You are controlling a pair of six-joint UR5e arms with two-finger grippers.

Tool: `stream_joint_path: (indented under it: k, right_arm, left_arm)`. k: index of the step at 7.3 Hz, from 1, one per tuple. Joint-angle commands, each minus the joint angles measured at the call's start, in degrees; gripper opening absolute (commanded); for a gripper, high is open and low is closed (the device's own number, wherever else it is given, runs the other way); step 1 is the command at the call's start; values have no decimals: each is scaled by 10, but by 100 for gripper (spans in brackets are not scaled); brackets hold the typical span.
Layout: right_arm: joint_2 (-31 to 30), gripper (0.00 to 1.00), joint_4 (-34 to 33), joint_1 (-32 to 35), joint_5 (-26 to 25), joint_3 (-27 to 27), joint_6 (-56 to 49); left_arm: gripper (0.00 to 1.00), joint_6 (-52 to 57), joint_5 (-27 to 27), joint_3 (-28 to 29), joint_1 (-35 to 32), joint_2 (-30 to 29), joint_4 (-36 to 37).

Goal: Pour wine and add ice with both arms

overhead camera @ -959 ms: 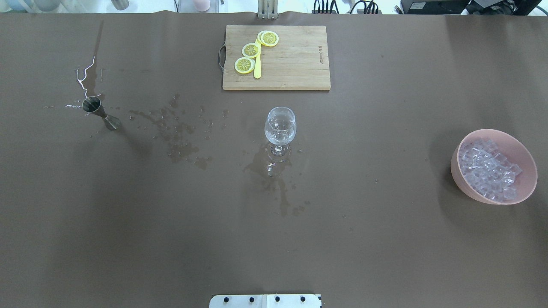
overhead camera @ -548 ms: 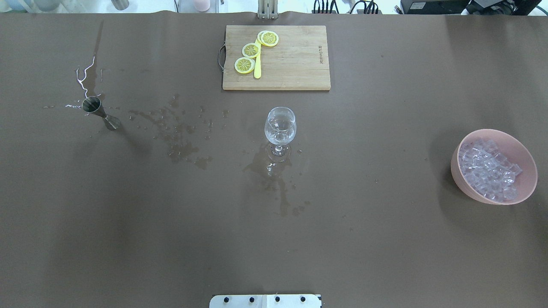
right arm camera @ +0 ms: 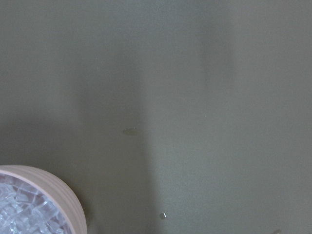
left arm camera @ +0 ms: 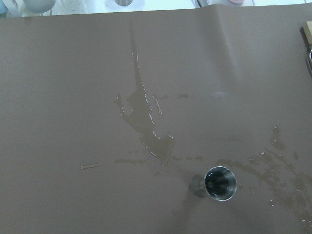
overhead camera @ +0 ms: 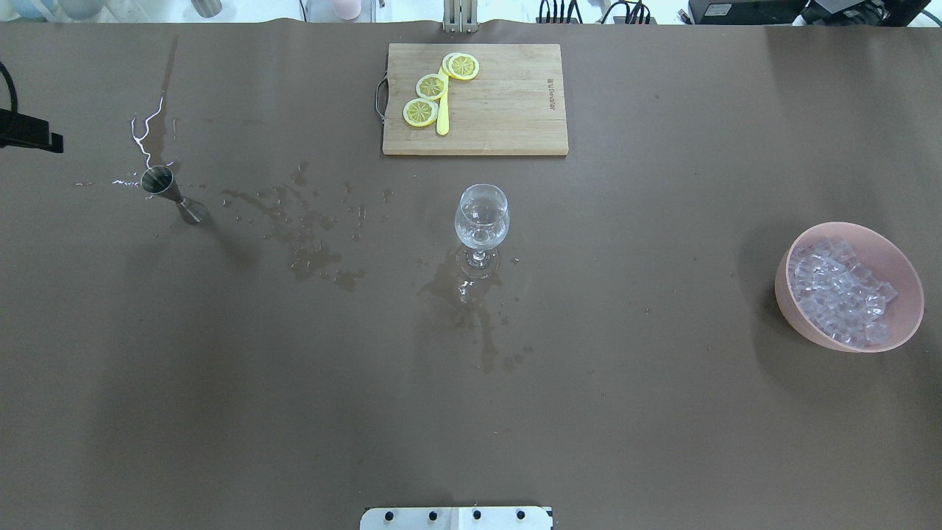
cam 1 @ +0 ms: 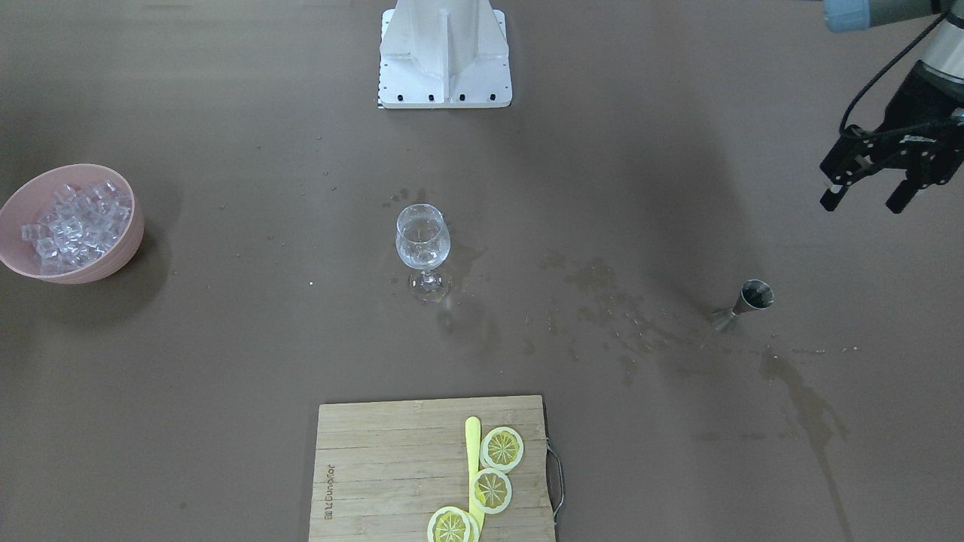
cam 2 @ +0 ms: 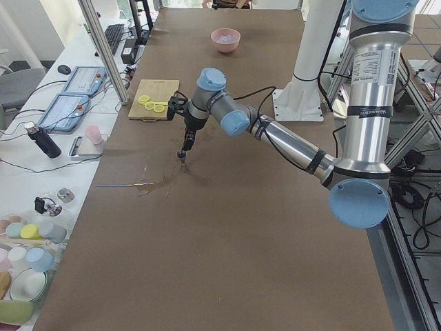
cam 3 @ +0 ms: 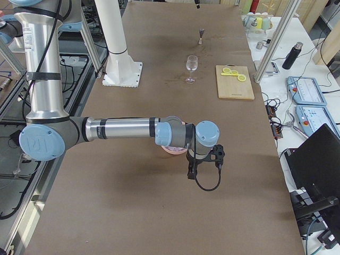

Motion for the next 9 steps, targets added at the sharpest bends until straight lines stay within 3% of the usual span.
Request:
stream_joint_path:
  k: [1, 3, 5, 7, 9]
  right_arm:
    - [0, 100, 0, 0, 0, -2, -1]
    - [-2, 100, 0, 0, 2, -3, 0]
    - [-1, 100, 1, 0, 2, -2, 0]
    - [-2, 100, 0, 0, 2, -2, 0]
    - [-4, 100, 0, -1, 2, -4, 0]
  left_arm:
    - [97, -64, 58, -23, 45, 42, -43]
    - [97, -118, 108, -19, 64, 107, -175]
    - [97, -211, 300, -15, 189, 112, -184]
    - [97, -229, 401, 16, 248, 112, -184]
    - [97, -230, 430, 27, 279, 101, -184]
